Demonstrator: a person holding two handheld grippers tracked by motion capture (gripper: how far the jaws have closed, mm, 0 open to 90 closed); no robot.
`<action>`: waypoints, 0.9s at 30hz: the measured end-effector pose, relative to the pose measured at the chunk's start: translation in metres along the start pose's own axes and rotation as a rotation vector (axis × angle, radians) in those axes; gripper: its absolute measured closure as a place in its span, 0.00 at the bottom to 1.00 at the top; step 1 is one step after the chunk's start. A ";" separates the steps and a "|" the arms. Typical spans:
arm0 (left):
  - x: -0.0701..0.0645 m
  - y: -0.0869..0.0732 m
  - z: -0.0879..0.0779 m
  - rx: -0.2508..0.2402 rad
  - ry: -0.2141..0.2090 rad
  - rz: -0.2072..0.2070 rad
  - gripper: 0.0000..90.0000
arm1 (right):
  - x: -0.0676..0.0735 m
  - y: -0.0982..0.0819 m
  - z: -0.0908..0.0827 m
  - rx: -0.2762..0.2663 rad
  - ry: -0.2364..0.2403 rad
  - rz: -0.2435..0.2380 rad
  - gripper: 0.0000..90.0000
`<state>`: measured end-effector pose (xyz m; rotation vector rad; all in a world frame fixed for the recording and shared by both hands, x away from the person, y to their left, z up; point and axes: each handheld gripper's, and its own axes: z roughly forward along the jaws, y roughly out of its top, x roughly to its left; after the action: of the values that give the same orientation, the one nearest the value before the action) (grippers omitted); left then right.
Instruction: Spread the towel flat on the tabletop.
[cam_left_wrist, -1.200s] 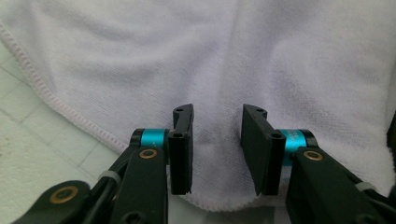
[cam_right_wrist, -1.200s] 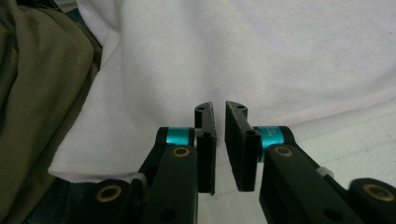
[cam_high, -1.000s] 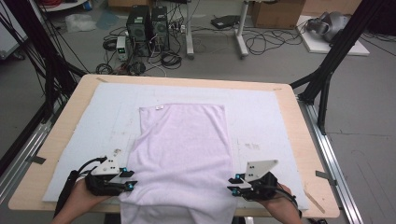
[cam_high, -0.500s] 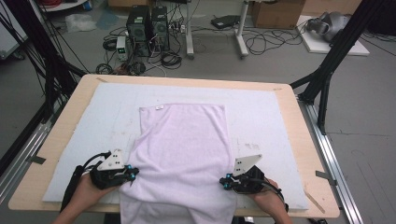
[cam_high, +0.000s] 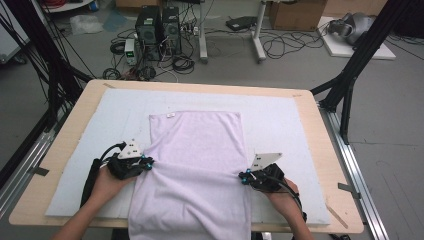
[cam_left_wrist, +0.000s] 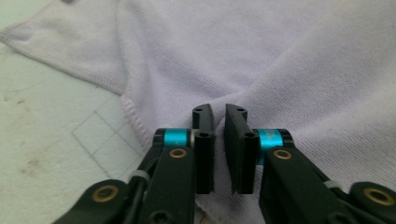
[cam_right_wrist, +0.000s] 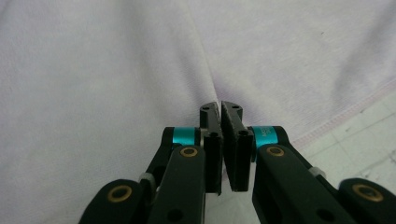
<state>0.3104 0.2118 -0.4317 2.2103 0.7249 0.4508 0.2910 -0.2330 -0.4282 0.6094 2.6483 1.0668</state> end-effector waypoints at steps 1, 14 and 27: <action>0.001 -0.001 -0.004 -0.007 0.004 -0.004 0.83 | 0.000 0.000 -0.003 -0.016 -0.004 0.005 0.90; -0.046 -0.022 -0.051 -0.077 -0.108 0.026 0.59 | 0.042 0.006 -0.028 -0.123 0.056 -0.056 0.70; -0.066 -0.026 -0.021 -0.007 -0.227 0.069 0.83 | 0.055 -0.001 0.018 -0.034 0.187 -0.062 0.87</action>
<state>0.2389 0.1966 -0.4431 2.2389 0.5267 0.2297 0.2479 -0.1978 -0.4444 0.4368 2.7793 1.2028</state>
